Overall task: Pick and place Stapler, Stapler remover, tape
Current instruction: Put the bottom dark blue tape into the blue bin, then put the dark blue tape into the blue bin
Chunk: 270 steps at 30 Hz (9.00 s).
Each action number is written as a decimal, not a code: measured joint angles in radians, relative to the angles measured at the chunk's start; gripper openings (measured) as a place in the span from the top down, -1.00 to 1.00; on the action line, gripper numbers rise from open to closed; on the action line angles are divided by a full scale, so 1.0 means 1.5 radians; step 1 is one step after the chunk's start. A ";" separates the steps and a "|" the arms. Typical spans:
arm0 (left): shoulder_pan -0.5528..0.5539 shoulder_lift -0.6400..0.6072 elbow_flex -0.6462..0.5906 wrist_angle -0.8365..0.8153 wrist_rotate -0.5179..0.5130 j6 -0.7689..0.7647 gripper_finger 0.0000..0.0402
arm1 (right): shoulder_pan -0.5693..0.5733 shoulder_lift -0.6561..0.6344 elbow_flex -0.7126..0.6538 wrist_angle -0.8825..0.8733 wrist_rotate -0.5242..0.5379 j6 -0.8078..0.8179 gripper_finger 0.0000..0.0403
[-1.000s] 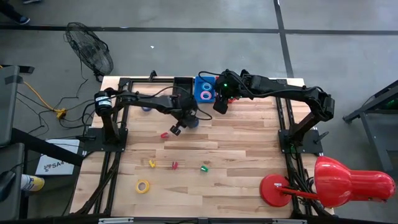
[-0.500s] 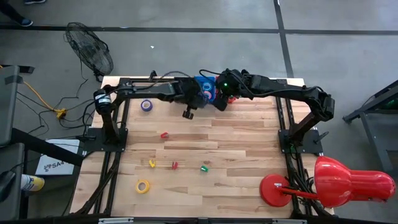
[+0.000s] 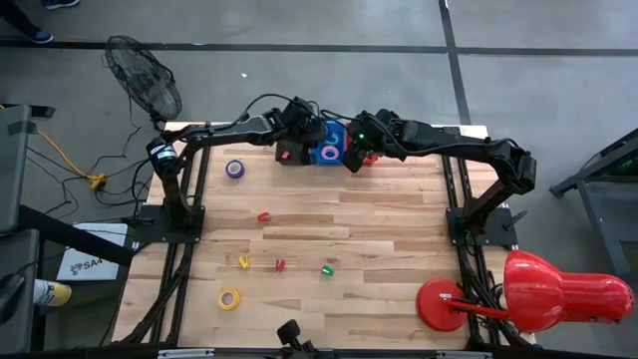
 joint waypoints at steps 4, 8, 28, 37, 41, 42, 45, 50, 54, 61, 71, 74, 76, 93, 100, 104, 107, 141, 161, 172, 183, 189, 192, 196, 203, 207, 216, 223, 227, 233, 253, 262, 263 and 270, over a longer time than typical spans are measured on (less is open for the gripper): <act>0.013 0.000 0.000 0.012 0.004 -0.006 0.80 | -0.003 0.000 0.000 -0.003 -0.003 0.000 0.01; 0.022 0.000 0.000 0.012 0.006 -0.007 0.80 | -0.013 0.000 0.000 -0.007 -0.007 0.014 0.01; 0.053 0.226 0.357 -0.308 0.052 0.001 0.80 | -0.047 0.000 0.000 -0.036 -0.035 0.029 0.01; 0.049 0.300 0.478 -0.377 0.055 -0.002 0.80 | -0.052 0.000 0.000 -0.049 -0.032 0.029 0.01; 0.050 0.309 0.479 -0.392 0.052 -0.003 0.80 | -0.058 0.000 0.000 -0.061 -0.030 0.027 0.01; 0.050 0.309 0.479 -0.389 0.052 -0.003 0.80 | -0.060 0.000 0.000 -0.062 -0.030 0.027 0.01; 0.050 0.308 0.479 -0.381 0.048 -0.008 0.80 | -0.065 0.000 0.000 -0.062 -0.031 0.027 0.01; 0.054 0.309 0.479 -0.376 0.055 -0.021 0.80 | -0.073 0.000 0.000 -0.062 -0.033 0.024 0.01; 0.056 0.323 0.479 -0.385 0.074 -0.024 0.80 | -0.074 0.000 0.000 -0.062 -0.033 0.024 0.01; 0.054 0.342 0.479 -0.371 0.083 -0.037 0.80 | -0.078 0.000 0.000 -0.067 -0.036 0.022 0.01; 0.054 0.342 0.479 -0.368 0.073 -0.033 0.78 | -0.078 0.000 0.000 -0.076 -0.035 0.022 0.01; 0.054 0.342 0.479 -0.375 0.073 -0.033 0.69 | -0.079 0.000 0.000 -0.076 -0.035 0.018 0.01; 0.054 0.342 0.479 -0.376 0.073 -0.033 0.60 | -0.079 0.000 0.000 -0.076 -0.035 0.017 0.01; 0.055 0.340 0.509 -0.428 0.076 0.004 0.33 | -0.079 0.000 0.000 -0.078 -0.035 0.012 0.01; 0.054 0.338 0.585 -0.531 0.062 0.029 0.33 | -0.079 -0.014 0.000 -0.081 -0.031 0.011 0.01; 0.054 0.338 0.621 -0.652 -0.007 0.050 0.33 | -0.081 -0.025 0.000 -0.087 -0.030 0.010 0.01; 0.059 0.330 0.628 -0.740 -0.022 0.065 0.33 | -0.082 -0.030 0.000 -0.087 -0.030 0.009 0.01; 0.059 -0.261 -0.071 -0.632 -0.073 -0.196 0.34 | -0.082 -0.033 0.000 -0.054 -0.052 -0.009 0.01; 0.114 -0.325 -0.342 -0.458 -0.095 -0.202 -0.04 | -0.081 -0.033 0.000 -0.049 -0.093 -0.034 0.01; 0.212 -0.317 -0.342 -0.461 -0.021 -0.277 -0.19 | -0.082 -0.033 0.000 -0.049 -0.093 -0.034 0.01; 0.221 -0.232 -0.342 -0.431 -0.028 -0.281 -0.19 | -0.082 -0.033 0.000 -0.049 -0.093 -0.030 0.01; 0.220 -0.196 -0.342 -0.410 -0.036 -0.279 -0.18 | -0.081 -0.033 0.000 -0.049 -0.096 -0.020 0.01; 0.220 -0.189 -0.341 -0.411 -0.030 -0.265 -0.13 | -0.082 -0.033 0.000 -0.049 -0.097 -0.018 0.01; 0.220 -0.188 -0.341 -0.411 -0.020 -0.248 0.06 | -0.082 -0.033 0.000 -0.050 -0.098 -0.017 0.01; 0.220 -0.188 -0.341 -0.417 -0.020 -0.215 0.50 | -0.082 -0.033 0.000 -0.053 -0.096 -0.016 0.01; 0.220 -0.188 -0.341 -0.432 -0.020 -0.193 0.75 | -0.082 -0.033 0.000 -0.053 -0.093 -0.016 0.01; 0.219 -0.199 -0.341 -0.422 0.074 -0.043 0.86 | -0.082 -0.033 0.000 -0.053 -0.093 -0.018 0.01; 0.199 -0.251 -0.330 -0.400 0.094 0.031 0.86 | -0.082 -0.033 0.000 -0.053 -0.093 -0.023 0.01; 0.170 -0.263 -0.280 -0.395 0.095 0.019 0.86 | -0.082 -0.033 0.000 -0.053 -0.093 -0.023 0.01; 0.115 -0.263 -0.190 -0.347 0.084 0.012 0.86 | -0.082 -0.033 0.000 -0.053 -0.093 -0.023 0.01; 0.050 -0.125 -0.141 -0.013 0.135 -0.184 0.86 | -0.082 -0.033 0.000 -0.047 -0.095 -0.024 0.01; 0.049 -0.019 0.014 -0.121 0.142 -0.173 0.86 | -0.081 -0.033 0.000 -0.047 -0.095 -0.036 0.01; 0.049 -0.001 0.039 -0.144 0.140 -0.162 0.86 | -0.082 -0.033 0.000 -0.047 -0.095 -0.036 0.01; 0.038 0.111 0.200 -0.290 0.135 -0.080 0.86 | -0.082 -0.033 0.000 -0.047 -0.092 -0.036 0.01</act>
